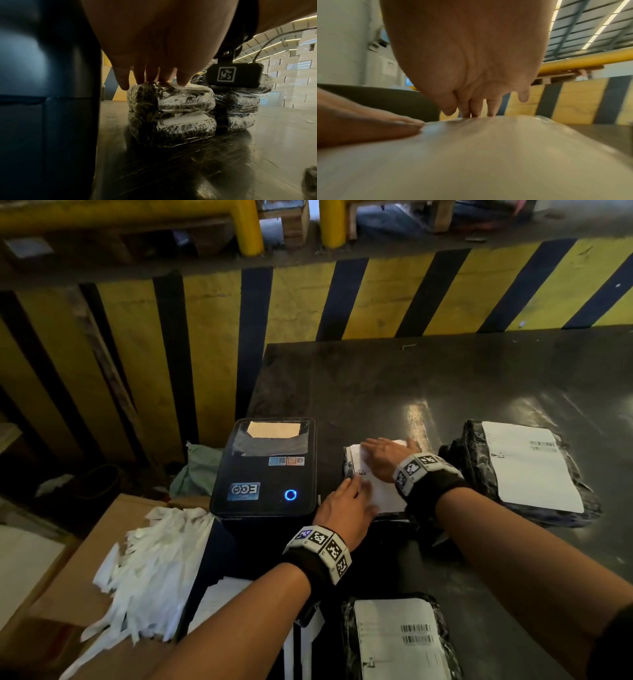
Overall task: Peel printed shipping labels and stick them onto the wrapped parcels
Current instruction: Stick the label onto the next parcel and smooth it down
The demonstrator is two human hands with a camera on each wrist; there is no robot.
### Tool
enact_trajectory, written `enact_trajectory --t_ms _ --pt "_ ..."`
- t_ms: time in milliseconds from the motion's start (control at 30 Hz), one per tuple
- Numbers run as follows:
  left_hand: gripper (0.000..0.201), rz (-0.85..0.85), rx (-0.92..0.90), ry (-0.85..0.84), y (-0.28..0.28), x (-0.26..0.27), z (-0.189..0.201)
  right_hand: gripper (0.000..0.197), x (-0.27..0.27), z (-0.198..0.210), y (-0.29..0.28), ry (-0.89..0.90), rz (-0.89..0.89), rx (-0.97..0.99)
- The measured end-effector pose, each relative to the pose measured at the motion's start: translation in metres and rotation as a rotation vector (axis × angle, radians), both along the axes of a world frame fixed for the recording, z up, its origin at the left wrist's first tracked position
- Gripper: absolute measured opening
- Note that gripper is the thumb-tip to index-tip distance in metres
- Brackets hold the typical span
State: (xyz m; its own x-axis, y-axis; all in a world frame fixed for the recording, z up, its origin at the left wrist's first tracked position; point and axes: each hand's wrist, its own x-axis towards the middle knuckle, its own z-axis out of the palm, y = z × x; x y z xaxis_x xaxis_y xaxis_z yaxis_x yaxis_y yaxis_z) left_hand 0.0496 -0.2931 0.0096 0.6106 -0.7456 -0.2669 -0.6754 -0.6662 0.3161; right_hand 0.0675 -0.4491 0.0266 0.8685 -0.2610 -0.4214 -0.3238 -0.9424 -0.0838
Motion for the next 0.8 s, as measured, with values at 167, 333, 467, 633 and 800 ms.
enact_trajectory --t_ms 167,333,467,633,800 --pt "0.056 -0.001 0.043 -0.043 -0.002 -0.004 -0.001 0.045 -0.010 0.019 -0.027 0.024 -0.097 -0.087" --pt "0.057 -0.007 -0.022 -0.049 -0.004 -0.001 -0.008 0.045 0.001 0.007 0.003 -0.036 0.025 -0.025" --pt "0.058 0.001 -0.002 -0.057 -0.004 0.000 -0.011 0.047 -0.022 -0.008 -0.005 -0.104 -0.024 -0.007" --pt "0.057 -0.012 0.022 -0.080 -0.003 -0.003 -0.011 0.045 -0.028 0.001 -0.036 -0.048 -0.223 -0.012" --pt "0.058 0.004 -0.011 -0.071 -0.004 -0.003 -0.006 0.048 -0.014 0.011 0.003 -0.102 -0.047 -0.019"
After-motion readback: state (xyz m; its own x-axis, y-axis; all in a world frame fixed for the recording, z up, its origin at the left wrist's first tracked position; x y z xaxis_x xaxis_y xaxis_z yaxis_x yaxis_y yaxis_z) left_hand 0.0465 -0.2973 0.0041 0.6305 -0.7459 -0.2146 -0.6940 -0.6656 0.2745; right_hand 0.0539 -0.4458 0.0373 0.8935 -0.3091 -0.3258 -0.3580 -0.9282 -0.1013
